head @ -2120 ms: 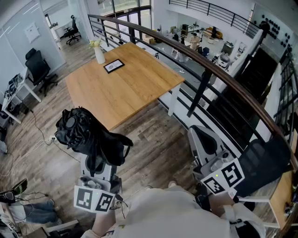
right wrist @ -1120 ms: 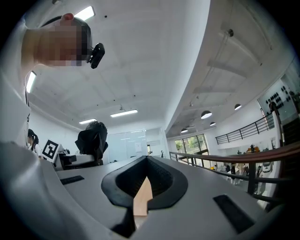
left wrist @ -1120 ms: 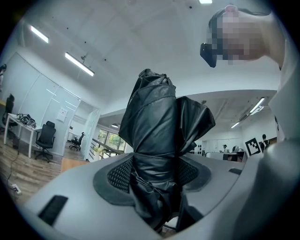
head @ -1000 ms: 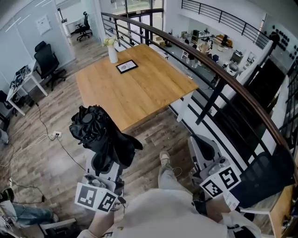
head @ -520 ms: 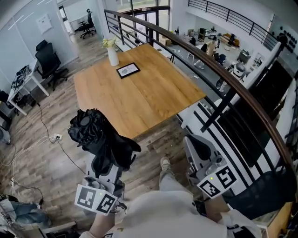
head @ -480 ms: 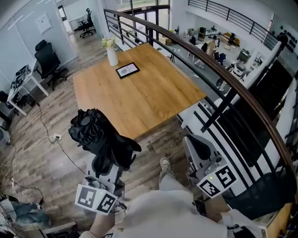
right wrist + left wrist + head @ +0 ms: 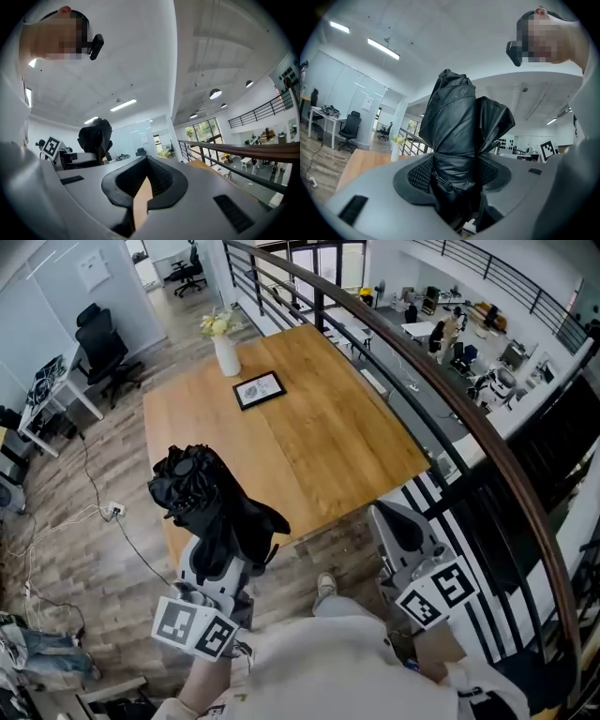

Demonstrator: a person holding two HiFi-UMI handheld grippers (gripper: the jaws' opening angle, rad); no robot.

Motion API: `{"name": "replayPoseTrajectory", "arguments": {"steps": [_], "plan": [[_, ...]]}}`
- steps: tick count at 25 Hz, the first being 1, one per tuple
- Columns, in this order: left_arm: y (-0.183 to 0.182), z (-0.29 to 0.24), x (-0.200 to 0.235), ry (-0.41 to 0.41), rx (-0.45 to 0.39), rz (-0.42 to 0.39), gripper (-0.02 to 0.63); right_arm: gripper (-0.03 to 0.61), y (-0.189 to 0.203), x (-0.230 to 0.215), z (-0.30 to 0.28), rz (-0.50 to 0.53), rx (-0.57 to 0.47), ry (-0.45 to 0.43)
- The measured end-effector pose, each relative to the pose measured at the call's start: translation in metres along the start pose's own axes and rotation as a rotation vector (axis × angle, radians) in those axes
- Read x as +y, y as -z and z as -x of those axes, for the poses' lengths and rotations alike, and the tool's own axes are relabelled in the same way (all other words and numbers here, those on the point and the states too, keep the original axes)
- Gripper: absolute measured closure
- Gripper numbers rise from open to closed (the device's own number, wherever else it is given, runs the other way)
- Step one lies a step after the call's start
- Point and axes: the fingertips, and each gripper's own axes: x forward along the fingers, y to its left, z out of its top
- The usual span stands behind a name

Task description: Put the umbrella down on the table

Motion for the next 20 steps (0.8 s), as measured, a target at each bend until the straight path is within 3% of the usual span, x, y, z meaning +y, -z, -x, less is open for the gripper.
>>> {"name": "replayPoseTrajectory", "arguments": {"steps": [7,13,20], "plan": [[0.006,-0.05,0.017,-0.053,0.053,-0.017,0.36,0.551,0.005,-0.044,-0.046,-0.016,0.005,-0.05],[0.016,-0.071,0.019,-0.025,0.122,-0.02,0.36,0.552,0.009,-0.078,-0.049,0.003,0.034,0.015],[0.014,-0.089,0.016,-0.018,0.135,-0.026,0.36,0.551,0.008,-0.096,-0.051,0.004,0.058,0.043]]}}
